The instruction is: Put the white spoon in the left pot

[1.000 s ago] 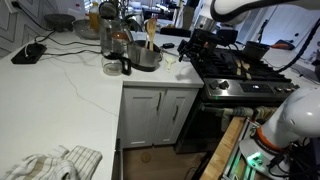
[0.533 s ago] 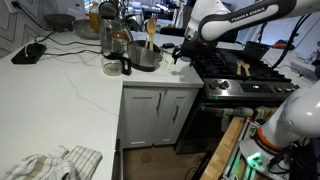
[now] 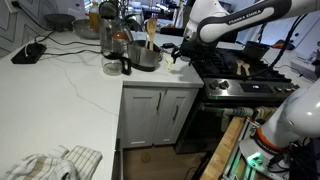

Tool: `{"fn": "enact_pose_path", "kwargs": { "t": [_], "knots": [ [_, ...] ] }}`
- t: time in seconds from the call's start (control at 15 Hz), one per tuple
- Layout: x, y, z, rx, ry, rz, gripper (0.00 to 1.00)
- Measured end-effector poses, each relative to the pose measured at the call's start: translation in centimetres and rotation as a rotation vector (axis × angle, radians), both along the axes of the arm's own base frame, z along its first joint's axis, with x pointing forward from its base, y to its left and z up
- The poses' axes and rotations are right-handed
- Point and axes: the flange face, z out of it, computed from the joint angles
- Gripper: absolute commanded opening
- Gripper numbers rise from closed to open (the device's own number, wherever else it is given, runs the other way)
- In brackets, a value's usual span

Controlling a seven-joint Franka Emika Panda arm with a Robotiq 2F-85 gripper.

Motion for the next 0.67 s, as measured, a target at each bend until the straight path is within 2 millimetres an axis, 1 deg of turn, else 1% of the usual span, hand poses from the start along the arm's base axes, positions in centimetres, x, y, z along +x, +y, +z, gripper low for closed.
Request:
{"fn": "enact_pose_path", "kwargs": {
  "t": [0.13,0.27,0.47,0.67],
  "knots": [
    [0.5,-0.4,-0.3,-0.003,-0.005,-0.027,1.00],
    [1.6,-1.2,-0.9,-0.018,-0.028,-0.058,1.00],
    [3.4,-2.3,-2.3,-0.038,-0.036,-0.083,1.00],
    [5.1,-2.6,-3.8,-0.040,-0.032,-0.084,1.00]
  ]
}}
